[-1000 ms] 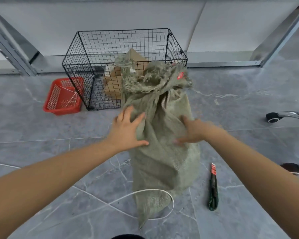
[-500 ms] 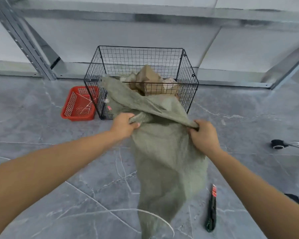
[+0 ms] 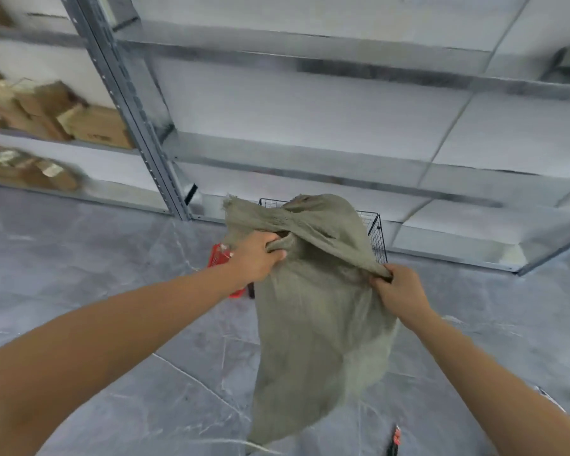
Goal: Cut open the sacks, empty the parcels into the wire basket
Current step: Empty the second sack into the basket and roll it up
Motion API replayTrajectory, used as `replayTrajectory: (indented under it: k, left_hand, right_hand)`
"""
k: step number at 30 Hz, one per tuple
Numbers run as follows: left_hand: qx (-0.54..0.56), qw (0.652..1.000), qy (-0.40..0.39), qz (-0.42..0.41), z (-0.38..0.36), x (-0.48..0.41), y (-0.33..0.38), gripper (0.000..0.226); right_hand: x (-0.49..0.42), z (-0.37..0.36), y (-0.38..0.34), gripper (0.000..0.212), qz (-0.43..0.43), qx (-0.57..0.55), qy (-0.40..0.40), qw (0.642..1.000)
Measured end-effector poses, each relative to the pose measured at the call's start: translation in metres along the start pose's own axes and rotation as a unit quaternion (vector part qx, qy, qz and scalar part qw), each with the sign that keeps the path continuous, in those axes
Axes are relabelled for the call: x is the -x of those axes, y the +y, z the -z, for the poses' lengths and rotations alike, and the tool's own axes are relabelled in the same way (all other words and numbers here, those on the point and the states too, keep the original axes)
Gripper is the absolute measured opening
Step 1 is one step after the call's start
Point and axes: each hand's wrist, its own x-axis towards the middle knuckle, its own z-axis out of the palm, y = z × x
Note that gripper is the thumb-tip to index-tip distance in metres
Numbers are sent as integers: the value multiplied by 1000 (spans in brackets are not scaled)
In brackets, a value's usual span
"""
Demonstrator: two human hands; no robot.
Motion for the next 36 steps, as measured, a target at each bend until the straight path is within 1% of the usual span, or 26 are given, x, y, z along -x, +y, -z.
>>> replayTrajectory:
  k: [1, 3, 5, 6, 8, 10, 12, 15, 18, 20, 22, 25, 29, 33, 36]
  left_hand:
    - [-7, 1000, -1, 3, 19, -2, 11, 17]
    - [-27, 1000, -1, 3, 50, -9, 28, 21]
    - [-34, 999, -4, 1, 70, -20, 38, 18]
    - [-32, 999, -9, 3, 77, -27, 41, 18]
    - [-30, 999, -24, 12, 84, -42, 43, 26]
    - [-29, 999, -31, 18, 82, -58, 41, 25]
    - [-21, 999, -31, 33, 75, -73, 33, 21]
    - [-29, 997, -42, 60, 54, -100, 18, 29]
    - [-32, 994, -59, 91, 30, -134, 4, 21]
    - [-31, 992, -74, 100, 13, -160, -3, 15]
    - [-24, 990, -85, 108, -3, -183, -10, 15]
    - [-20, 988, -91, 124, -23, -216, -20, 15]
    - [-23, 985, -103, 140, -43, -260, -48, 17]
    - [5, 980, -110, 164, -61, -301, -79, 17]
    - [10, 980, -90, 175, -71, -328, -103, 18]
  right_hand:
    - [-1, 8, -19, 17, 1, -4, 1, 1000]
    - [-5, 23, -54, 21, 5, -16, -3, 1000]
    - [-11, 34, -77, 23, -1, -27, -11, 1000]
    - [-17, 37, -84, 23, -5, -35, -10, 999]
    - [-32, 40, -92, 22, -13, -44, -8, 999]
    - [-52, 41, -94, 23, -28, -48, -11, 998]
    - [-74, 40, -91, 18, -42, -51, -16, 998]
    - [-115, 33, -78, 15, -68, -64, -53, 994]
    - [-166, 21, -59, 14, -104, -77, -95, 987]
    - [-196, 12, -43, 13, -147, -117, -111, 976]
    - [-219, 4, -26, 11, -200, -156, -117, 960]
    - [-256, -8, -7, 23, -254, -176, -124, 943]
    - [-297, -28, 8, 27, -269, -170, -140, 938]
    - [-332, -54, 22, 19, -274, -124, -163, 940]
    - [-358, -80, 31, 17, -279, -81, -149, 945]
